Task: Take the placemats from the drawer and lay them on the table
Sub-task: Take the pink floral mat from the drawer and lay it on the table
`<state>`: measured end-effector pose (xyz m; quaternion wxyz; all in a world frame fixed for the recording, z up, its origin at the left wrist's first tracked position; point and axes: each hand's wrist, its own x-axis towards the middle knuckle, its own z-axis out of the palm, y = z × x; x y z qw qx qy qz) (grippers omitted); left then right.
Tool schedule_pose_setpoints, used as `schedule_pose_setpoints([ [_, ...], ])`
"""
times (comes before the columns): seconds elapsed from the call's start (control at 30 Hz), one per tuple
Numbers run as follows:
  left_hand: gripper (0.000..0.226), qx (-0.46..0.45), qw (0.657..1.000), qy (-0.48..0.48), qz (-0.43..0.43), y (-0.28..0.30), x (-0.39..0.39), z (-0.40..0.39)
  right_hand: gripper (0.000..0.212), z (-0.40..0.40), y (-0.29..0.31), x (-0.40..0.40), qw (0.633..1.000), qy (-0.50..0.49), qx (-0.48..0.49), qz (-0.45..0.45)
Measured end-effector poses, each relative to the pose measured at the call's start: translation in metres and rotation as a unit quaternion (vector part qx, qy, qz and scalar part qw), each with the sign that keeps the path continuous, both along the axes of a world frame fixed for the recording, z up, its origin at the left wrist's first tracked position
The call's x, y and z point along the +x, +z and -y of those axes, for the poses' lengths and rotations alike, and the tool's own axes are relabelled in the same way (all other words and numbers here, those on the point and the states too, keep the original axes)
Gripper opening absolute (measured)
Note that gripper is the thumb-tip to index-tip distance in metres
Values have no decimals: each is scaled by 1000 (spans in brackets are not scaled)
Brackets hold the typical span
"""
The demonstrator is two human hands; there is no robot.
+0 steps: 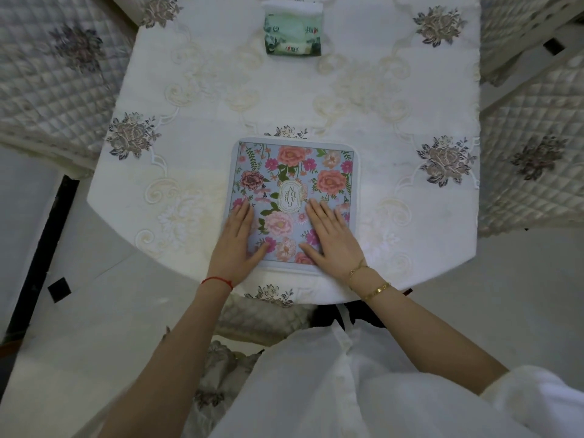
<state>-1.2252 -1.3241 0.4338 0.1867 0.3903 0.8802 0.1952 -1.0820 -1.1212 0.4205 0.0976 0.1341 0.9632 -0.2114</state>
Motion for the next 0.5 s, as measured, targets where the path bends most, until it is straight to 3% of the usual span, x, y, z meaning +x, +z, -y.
schedule_pose_setpoints([
  [0.4, 82, -14, 999, 47, -4, 3, 8, 33, 77, -18, 4, 53, 998, -59, 21, -10],
  [0.5, 83, -8, 999, 37, -12, 5, 21, 30, 75, 0, 8, 47, 999, -13, 34, -26],
])
